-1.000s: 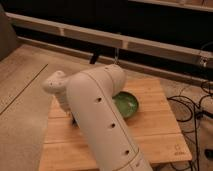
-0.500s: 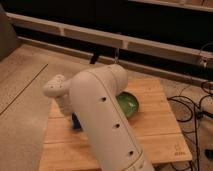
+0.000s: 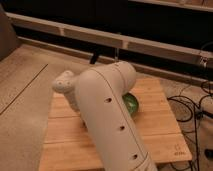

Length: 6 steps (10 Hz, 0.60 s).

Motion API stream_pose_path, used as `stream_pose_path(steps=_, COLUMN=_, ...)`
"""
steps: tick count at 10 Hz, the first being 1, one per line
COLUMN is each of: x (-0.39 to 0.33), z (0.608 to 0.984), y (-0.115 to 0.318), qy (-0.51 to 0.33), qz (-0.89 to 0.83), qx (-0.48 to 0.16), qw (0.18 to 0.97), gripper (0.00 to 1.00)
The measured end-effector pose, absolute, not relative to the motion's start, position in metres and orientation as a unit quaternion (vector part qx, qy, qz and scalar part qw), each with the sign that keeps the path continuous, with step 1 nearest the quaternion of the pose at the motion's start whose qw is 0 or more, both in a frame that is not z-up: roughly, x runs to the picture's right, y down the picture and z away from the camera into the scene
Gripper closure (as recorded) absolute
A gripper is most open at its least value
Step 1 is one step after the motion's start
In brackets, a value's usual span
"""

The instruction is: Wipe the white sponge on the table

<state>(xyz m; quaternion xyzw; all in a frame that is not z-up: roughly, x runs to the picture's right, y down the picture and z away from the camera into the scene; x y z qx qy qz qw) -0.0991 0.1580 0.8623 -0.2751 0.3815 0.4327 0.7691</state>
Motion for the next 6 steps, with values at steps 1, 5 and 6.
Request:
stream_pose_path(steps=1, x=-0.086, z=0.871, y=0.151, qy=0.391, qz=0.439, qx=-0.265, qw=0.764, gripper=1.00)
stream_pose_path(steps=5, x=-0.084, z=0.912, y=0.109, qy=0.381, qz=0.439, qx=-0.242, qw=0.777, gripper=1.00)
stream_pose_path(steps=6, x=-0.093, z=0.916, y=0.102, qy=0.371, qz=0.437, qx=-0.243, qw=0.783, gripper=1.00)
